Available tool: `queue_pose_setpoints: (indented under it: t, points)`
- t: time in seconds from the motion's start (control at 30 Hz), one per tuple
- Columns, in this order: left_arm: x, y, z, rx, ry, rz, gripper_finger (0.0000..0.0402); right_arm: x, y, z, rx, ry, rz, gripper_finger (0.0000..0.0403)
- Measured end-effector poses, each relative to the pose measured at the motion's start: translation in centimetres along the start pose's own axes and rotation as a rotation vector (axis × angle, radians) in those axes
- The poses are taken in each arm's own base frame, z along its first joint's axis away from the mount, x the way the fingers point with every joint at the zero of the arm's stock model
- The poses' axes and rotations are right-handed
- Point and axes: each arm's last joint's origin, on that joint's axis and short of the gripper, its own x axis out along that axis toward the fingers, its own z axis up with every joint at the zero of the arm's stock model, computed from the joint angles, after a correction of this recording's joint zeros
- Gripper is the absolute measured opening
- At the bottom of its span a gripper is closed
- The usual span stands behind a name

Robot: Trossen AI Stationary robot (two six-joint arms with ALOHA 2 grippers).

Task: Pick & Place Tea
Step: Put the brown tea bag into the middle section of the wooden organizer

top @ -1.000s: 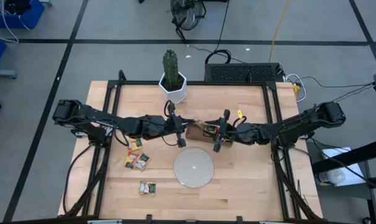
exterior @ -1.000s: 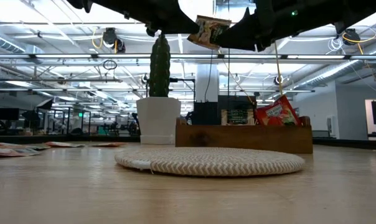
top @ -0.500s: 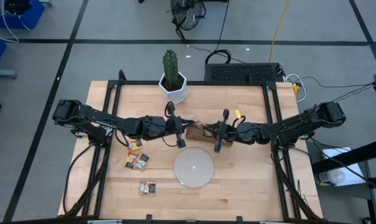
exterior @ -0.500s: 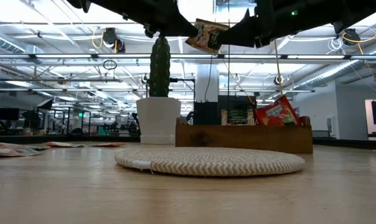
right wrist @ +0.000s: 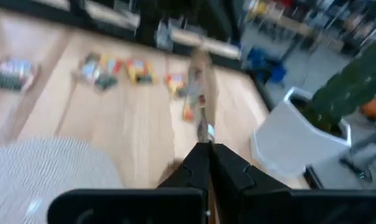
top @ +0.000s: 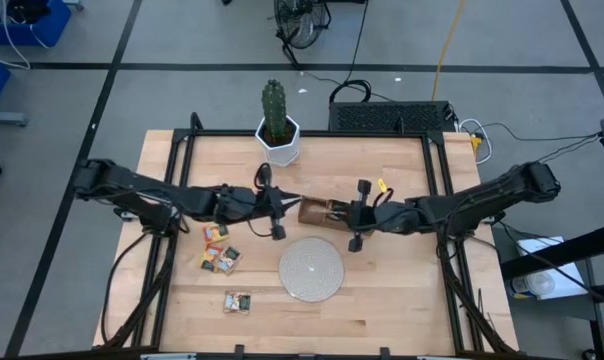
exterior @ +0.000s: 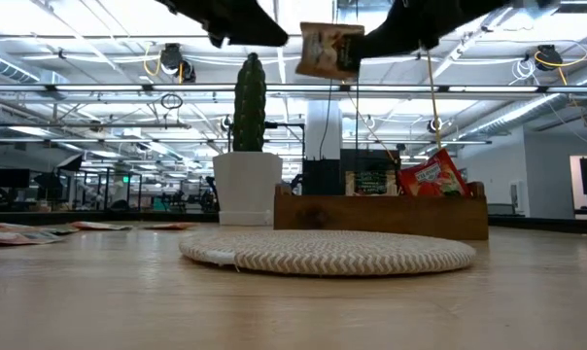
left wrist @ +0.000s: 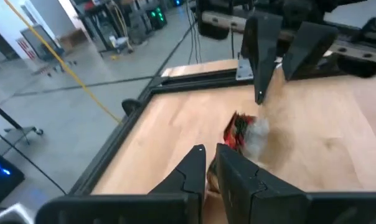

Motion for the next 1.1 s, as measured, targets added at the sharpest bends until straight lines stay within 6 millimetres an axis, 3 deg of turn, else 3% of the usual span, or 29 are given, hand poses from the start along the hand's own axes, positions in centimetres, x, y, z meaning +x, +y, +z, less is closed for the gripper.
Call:
queue_pose_setpoints:
  t: [0.2, 0.3, 0.37, 0.47, 0.63, 0.83, 1.1]
  points:
    - [-2.1, 0.8, 0.0, -0.048, 0.084, -0.014, 0.0048, -0.9, -1.8, 4.8, -0.035, 0.301, 0.037, 0.0000]
    - [-2.4, 0.9, -0.4, -0.062, 0.129, 0.008, 0.0048, 0.1, -3.1, 7.2, 0.007, 0.495, 0.090, 0.0000]
    - [-2.4, 1.0, -0.4, -0.070, 0.135, 0.016, 0.0048, 1.6, -3.3, 7.8, -0.002, 0.660, 0.143, 0.0000]
    - [-2.3, 1.1, -0.5, -0.079, 0.142, 0.024, 0.0048, 4.6, -2.9, 7.5, -0.057, 0.910, 0.201, 0.0000]
    - [-2.4, 1.1, -0.6, -0.077, 0.152, 0.026, 0.0049, 9.0, -1.7, 4.5, -0.194, 1.256, 0.235, 0.0000]
    - [-2.4, 1.1, -1.1, -0.077, 0.204, 0.037, 0.0049, 11.1, -0.6, 2.5, -0.260, 1.348, 0.264, 0.0000]
    - [-2.4, 0.8, -3.0, -0.080, 0.247, 0.039, 0.0049, 11.4, -0.6, 2.4, -0.251, 1.332, 0.228, 0.0000]
